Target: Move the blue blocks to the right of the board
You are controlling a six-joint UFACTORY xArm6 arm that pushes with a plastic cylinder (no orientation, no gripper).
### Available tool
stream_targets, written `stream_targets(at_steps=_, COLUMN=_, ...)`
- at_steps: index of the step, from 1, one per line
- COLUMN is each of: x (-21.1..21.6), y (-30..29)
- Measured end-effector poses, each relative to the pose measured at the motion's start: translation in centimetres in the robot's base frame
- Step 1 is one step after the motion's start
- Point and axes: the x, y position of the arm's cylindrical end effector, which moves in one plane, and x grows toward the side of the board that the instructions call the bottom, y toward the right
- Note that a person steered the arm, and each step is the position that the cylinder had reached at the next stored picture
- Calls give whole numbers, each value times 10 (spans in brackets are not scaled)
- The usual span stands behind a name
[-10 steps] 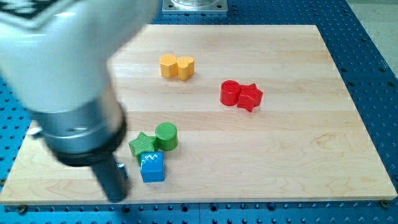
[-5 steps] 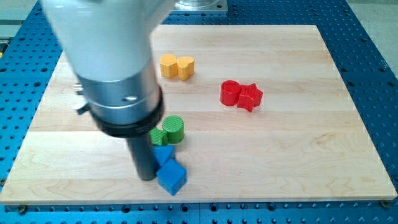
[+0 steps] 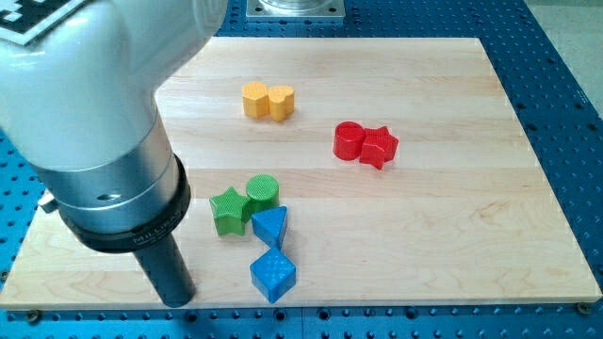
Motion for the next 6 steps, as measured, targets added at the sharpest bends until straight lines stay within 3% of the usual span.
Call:
stream_targets(at_steps=3, x=-8, y=187)
stream_targets(at_steps=4, x=-54, y=201)
stream_targets(at_steps=5, x=-17, y=114)
stream_targets(at_steps=6, x=-38, y=45)
